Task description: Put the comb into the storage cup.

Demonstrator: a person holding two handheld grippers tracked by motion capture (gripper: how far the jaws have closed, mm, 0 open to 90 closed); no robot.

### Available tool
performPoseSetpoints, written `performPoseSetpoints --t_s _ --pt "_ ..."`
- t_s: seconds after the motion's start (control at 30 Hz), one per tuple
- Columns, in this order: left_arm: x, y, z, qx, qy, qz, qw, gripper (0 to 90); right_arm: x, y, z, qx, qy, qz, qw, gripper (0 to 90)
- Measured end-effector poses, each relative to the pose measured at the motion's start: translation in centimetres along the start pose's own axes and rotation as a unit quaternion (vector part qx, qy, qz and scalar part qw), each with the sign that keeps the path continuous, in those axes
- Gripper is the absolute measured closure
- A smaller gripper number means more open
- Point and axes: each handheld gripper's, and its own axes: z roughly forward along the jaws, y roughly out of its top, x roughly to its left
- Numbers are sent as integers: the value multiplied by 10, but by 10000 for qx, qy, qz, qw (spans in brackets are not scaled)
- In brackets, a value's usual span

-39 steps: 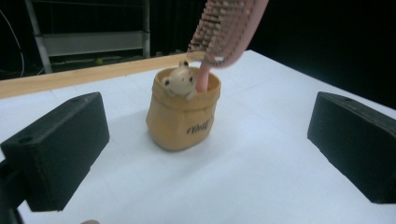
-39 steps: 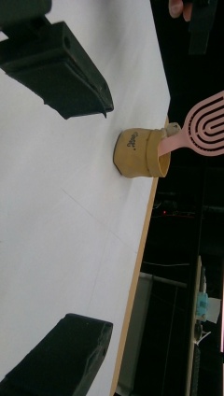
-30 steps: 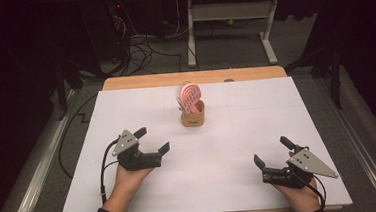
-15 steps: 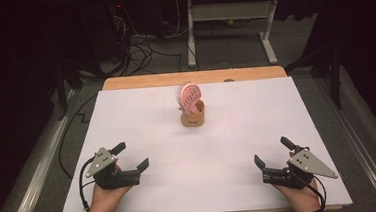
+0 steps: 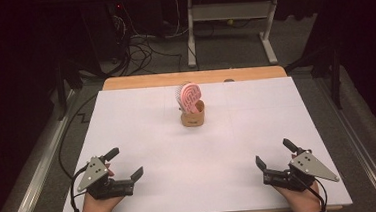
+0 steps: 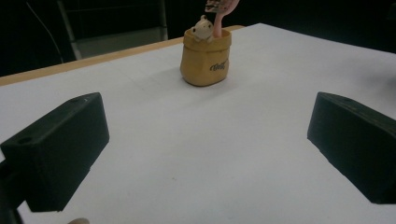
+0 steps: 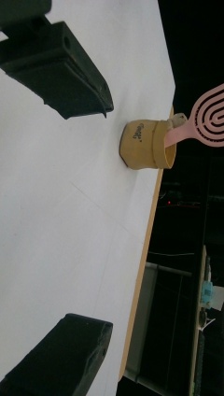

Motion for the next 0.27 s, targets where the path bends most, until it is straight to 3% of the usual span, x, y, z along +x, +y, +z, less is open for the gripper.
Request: performPoseSetpoints --t_s 0.27 --pt "1 2 -1 -85 148 -41 9998 0 -3 -1 -4 -37 35 5 10000 1"
